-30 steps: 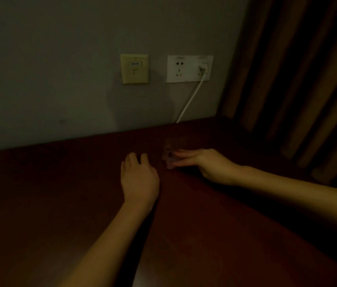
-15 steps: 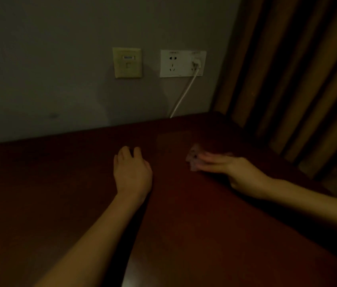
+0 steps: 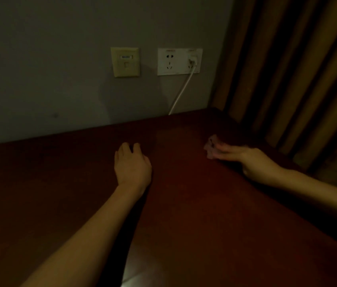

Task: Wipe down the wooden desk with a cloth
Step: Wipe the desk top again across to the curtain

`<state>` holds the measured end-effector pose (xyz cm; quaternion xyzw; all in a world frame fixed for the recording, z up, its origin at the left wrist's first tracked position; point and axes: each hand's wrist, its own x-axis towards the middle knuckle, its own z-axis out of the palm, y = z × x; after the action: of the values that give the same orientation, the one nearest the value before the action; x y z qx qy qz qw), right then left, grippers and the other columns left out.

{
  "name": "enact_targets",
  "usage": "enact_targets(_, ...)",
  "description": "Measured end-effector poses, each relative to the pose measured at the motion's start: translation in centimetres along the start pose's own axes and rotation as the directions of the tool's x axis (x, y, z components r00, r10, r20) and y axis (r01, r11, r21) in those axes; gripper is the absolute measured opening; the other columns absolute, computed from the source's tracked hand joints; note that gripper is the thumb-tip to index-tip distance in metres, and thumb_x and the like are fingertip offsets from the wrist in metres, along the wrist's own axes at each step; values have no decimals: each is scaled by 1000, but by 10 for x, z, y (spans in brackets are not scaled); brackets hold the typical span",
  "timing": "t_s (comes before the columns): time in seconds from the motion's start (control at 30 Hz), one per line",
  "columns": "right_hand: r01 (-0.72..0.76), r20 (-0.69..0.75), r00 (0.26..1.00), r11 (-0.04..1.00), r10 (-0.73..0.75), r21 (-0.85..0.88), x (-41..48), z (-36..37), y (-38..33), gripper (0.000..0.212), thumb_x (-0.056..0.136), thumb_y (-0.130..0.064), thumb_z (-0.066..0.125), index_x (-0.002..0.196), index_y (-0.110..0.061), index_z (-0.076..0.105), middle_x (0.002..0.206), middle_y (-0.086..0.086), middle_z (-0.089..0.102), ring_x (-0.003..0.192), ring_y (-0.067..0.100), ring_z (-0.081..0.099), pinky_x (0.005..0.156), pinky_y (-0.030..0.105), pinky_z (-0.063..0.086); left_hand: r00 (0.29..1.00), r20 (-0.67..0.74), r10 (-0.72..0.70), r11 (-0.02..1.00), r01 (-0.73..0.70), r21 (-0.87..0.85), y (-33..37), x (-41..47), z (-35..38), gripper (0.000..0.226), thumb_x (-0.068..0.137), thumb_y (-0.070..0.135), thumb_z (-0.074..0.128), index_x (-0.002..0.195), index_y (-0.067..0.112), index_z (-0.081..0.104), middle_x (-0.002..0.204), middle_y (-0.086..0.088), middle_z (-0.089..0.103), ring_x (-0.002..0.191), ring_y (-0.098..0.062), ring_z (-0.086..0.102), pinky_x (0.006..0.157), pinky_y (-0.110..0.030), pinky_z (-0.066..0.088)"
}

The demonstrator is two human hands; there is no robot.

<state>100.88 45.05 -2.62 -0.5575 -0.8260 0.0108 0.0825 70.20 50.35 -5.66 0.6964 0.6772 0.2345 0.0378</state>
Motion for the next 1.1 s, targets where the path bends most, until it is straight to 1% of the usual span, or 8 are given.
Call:
enact_targets(0.1,227,-13,974,973,-226,36,-21,11,-46,98,74,19,54,143,-45,26,152,-15,20,142,4,18,115,34,23,1000,11,-8,1000,8,5,1,0,0,40,99,21,37,135,6,45,135,-21,42,124,-33,42,107,-42,35)
enact_targets(0.2,321,36,946,946,-323,37,16,16,-90,85,80,15,49,143,-39,29,153,-13,16,143,8,16,112,36,27,1000,6,-4,1000,4,-12,1,-1,-1,41,97,20,39,135,6,46,136,-21,42,124,-34,42,107,-43,35)
enact_targets(0.37,123,88,988,992,-125,26,88,5,-58,82,79,15,42,138,-42,40,153,-9,27,141,12,27,111,35,32,1000,-6,5,1000,-5,-30,-3,0,-1,41,98,22,39,136,9,46,138,-19,41,125,-32,42,106,-44,36)
enact_targets(0.57,-88,54,995,996,87,19,-10,-13,6,87,83,16,50,138,-46,22,151,-15,18,141,5,19,117,25,18,1000,-12,11,1000,-11,-11,-2,0,1,40,99,21,38,135,6,46,136,-22,41,123,-35,43,105,-46,37)
enact_targets(0.67,82,37,996,996,-83,41,-50,-6,-30,98,74,20,54,141,-46,26,151,-21,15,142,-2,11,117,29,17,1000,-4,10,1000,-10,3,-1,0,2,38,98,19,39,132,4,47,134,-23,42,122,-36,43,105,-47,37)
enact_targets(0.8,306,138,941,951,-308,30,-18,5,-90,86,79,14,50,145,-37,30,155,-12,13,145,6,8,115,30,17,1000,7,16,1000,-16,-3,-2,1,0,39,97,18,40,132,2,47,134,-25,41,123,-38,42,106,-48,35)
enact_targets(0.97,129,141,981,991,-131,21,43,-7,-70,84,77,15,44,141,-39,37,154,-11,21,142,10,22,112,36,31,999,-3,32,999,-32,-30,-4,0,-3,39,97,20,41,132,4,49,131,-23,44,119,-36,45,102,-46,38)
enact_targets(1.1,-108,103,989,994,110,-24,-6,-27,-5,88,80,13,50,136,-49,24,146,-23,17,138,7,29,110,32,34,999,1,40,999,-40,-27,-2,1,-4,40,98,20,39,133,4,48,133,-23,42,121,-37,43,101,-45,39)
